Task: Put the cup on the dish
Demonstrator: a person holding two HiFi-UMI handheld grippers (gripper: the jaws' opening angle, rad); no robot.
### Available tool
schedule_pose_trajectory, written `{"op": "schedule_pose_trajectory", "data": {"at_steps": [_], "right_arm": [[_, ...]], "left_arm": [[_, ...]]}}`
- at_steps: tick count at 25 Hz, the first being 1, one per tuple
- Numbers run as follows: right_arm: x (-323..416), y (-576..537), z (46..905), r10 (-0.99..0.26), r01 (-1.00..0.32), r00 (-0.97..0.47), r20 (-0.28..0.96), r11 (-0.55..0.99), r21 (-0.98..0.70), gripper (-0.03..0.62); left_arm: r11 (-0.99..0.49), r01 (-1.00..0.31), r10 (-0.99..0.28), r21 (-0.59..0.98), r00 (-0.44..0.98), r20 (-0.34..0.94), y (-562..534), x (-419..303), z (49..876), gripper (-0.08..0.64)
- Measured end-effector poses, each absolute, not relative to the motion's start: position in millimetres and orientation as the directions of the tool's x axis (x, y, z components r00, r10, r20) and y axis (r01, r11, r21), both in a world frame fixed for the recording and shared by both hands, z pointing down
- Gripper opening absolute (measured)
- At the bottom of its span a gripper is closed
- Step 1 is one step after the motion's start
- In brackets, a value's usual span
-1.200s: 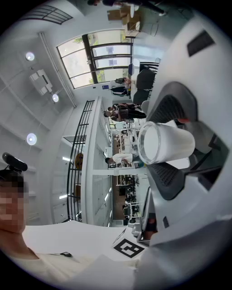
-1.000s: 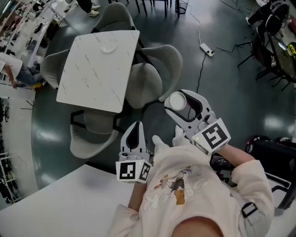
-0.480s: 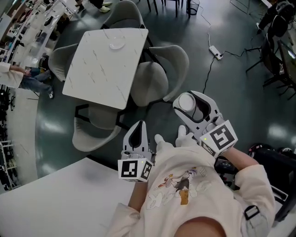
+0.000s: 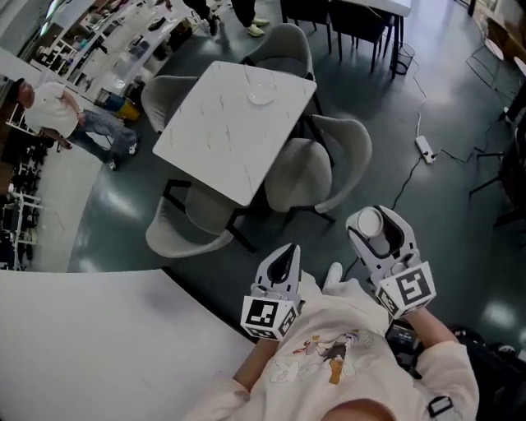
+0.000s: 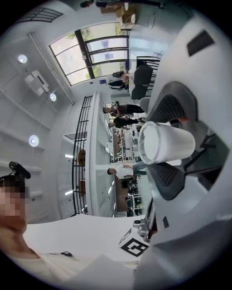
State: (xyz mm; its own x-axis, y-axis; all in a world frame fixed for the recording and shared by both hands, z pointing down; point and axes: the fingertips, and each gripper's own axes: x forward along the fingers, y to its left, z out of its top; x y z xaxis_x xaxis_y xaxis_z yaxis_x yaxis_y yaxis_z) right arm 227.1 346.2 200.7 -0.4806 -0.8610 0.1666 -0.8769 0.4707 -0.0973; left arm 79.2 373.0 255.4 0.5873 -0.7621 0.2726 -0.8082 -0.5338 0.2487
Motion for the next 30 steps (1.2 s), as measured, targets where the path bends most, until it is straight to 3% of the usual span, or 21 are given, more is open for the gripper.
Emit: {"op": "schedule_pose_trajectory", "data": {"at_steps": [4,11,30], "right_arm": [[226,359,208,-0.852,-0.868,-0.496,0.169,0.485,-0.101,0.272],[214,359,199,-0.837,-0.850,-0.527,0.146,0.518,-0.097,0.272],[119,252,211,-0.813,-0.833,-0.552,0.186,0.546,-0.088,0.272]], "left_arm": [[-0.554,-0.788,-0.731,0.267,0.614,0.296,393,99,266,0.003],[-0.530,-0.812,-0.783,0.245,0.580,0.226,380,88,242,0.003],[-0.500,-0.824,-0.804,0.268,0.557,0.211,275,-9,248,0.003]]}}
